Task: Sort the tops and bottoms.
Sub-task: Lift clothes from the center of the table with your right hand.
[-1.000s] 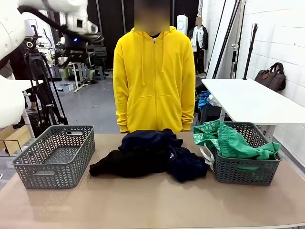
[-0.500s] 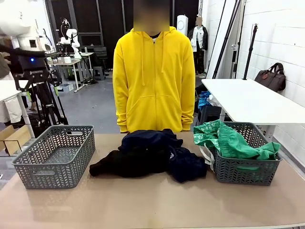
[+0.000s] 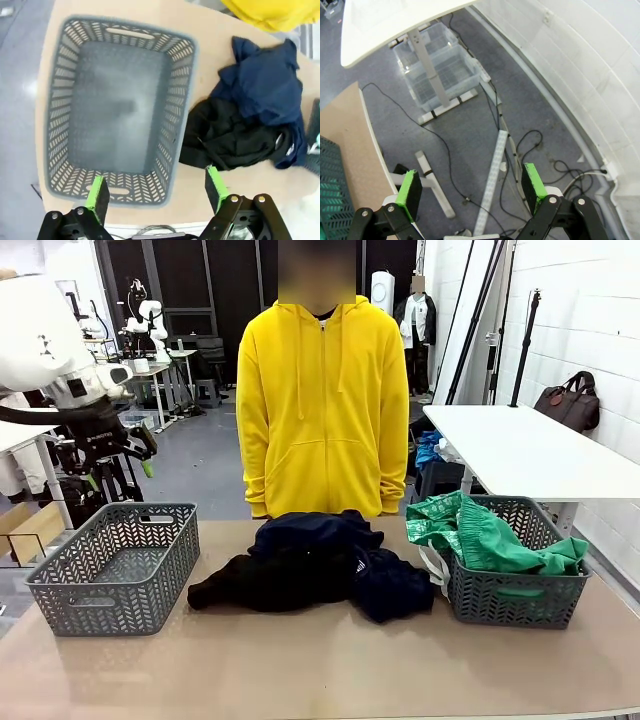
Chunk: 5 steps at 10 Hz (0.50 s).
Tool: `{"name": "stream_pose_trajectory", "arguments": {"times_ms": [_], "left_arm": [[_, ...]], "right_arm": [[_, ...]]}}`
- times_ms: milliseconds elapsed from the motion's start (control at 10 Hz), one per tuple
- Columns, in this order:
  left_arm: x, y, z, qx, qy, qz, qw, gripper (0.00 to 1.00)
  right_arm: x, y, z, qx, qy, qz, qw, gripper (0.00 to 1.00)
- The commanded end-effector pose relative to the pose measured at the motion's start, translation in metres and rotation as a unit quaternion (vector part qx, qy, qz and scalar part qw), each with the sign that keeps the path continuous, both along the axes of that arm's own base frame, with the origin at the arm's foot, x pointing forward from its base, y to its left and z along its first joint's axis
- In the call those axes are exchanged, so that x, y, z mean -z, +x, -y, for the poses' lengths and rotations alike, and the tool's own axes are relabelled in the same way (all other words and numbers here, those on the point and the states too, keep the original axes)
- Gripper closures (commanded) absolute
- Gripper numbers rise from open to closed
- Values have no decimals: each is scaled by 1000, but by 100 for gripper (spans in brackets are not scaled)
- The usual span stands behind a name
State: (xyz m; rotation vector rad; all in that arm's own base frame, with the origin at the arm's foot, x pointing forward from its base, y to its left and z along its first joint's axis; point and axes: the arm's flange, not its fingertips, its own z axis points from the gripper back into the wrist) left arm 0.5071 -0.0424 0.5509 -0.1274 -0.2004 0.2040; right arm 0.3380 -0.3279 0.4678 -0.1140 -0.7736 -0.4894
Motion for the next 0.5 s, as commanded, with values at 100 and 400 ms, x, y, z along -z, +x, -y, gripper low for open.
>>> {"name": "stream_pose_trajectory", "arguments": {"times_ms": [100,400], "left_arm": [[0,0,0,0,0,0,1000,0],[0,0,0,0,0,0,1000,0]], "right_arm": [[-1,-1,-1,-3,-3,-5,1000,0],[0,0,0,0,0,0,1000,0]]}}
